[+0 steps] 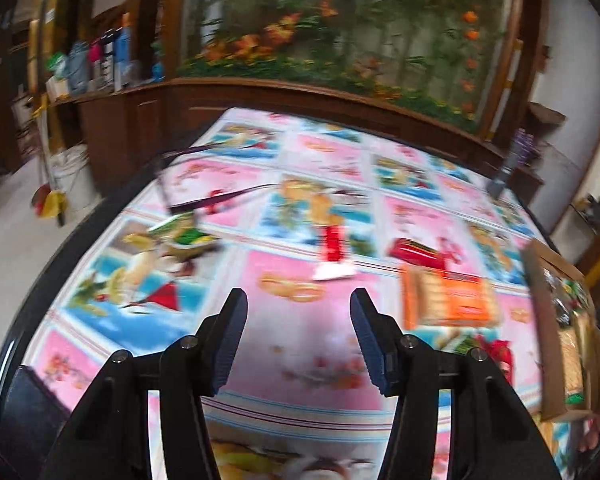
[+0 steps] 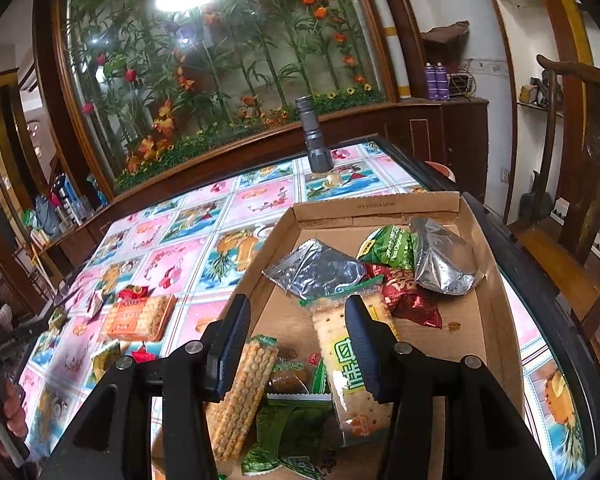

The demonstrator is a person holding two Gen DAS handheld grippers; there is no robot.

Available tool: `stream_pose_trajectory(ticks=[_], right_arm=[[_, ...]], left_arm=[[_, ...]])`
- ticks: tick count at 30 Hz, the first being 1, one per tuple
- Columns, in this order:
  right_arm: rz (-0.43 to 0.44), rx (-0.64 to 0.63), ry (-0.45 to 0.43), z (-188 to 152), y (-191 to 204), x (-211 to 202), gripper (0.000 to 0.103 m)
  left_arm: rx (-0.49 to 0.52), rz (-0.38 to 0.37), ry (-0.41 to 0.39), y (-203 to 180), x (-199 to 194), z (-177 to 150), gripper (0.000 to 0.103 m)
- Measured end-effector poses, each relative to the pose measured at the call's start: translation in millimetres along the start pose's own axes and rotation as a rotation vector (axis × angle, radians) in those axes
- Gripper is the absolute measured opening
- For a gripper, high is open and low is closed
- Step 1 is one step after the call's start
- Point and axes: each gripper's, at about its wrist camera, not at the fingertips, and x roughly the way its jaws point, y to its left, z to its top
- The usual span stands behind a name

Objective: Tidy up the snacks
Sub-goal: 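Move both grippers back over the remaining snacks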

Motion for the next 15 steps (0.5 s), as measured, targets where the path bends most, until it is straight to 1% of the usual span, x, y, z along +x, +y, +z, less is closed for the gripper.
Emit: stream_pose_trajectory(ticks=[2,4,6,8,9,12,13,15], right_arm=[[-0.015,0.013,-0.003,2.0,4.1,-2.4,0.053],[-0.007,0.001,0.005,4.6,17.9,-4.4,0.057],[0.059,-0.021,0.035,7.6,42.0,-2.2,0.061],[0.124,-0.053,0.071,8.8,67.3,2.8,0.061],[0.156,-0.08,0.097,8.1,83.5,7.4,0.062],[0.242,-0.148,0.231,-2.6,133.3,34.0,0.063],[0.256,-0.156,0.268,-7.8,143.3,41.8,0.063],[0.259,-0.169,0.341,-17.6,158.6,61.7,0.063]], left_arm=[[-0.04,0.024,0.013,14.5,4.5,3.9,0.053],[-0.075,0.059,0.028,28.3,9.4,7.5,0.053],[-0.103,0.085,0.045,38.7,14.5,8.0,0.053],[-0.123,0.093,0.058,44.6,17.8,7.3,0.053],[-0.132,0.091,0.065,46.7,19.5,7.1,0.053],[-0.117,0.099,0.076,44.1,22.2,5.6,0.053],[-0.112,0.096,0.081,43.1,23.5,5.1,0.053],[-0.109,0.088,0.091,42.5,25.8,4.3,0.052]])
